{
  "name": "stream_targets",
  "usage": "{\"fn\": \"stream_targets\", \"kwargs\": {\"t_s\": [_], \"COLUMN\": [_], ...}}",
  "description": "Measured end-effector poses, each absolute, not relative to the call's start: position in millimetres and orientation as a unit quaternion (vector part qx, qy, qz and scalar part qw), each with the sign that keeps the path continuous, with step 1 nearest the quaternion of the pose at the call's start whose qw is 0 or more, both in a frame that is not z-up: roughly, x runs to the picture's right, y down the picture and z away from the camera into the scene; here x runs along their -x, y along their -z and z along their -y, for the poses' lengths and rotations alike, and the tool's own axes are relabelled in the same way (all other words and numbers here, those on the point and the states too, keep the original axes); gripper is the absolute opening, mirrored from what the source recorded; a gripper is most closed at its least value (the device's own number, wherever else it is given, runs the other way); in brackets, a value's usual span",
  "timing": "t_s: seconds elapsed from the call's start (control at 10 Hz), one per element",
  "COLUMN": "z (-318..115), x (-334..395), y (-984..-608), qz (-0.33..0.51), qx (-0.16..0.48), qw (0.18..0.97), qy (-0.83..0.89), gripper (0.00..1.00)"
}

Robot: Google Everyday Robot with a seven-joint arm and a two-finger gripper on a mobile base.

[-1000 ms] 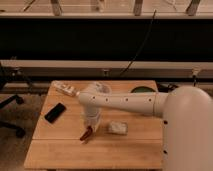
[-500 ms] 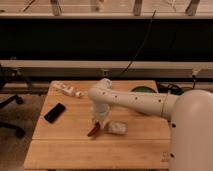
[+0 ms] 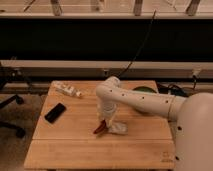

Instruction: Drag the pepper across the table

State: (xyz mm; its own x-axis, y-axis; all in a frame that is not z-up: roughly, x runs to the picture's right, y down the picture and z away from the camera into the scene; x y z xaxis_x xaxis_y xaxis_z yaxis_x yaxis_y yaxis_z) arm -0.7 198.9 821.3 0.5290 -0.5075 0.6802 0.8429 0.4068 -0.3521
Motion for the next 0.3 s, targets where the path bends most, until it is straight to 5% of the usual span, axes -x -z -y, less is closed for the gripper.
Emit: {"fn": "stream_targets", "kwargs": {"t_s": [0.3], "z": [-194.3], "x": [-8.4], "y": [-825.8], "qz": [0.241], "qx": [0.348], "qw": [0.806], "qy": [0.414], "gripper": [0.00]}}
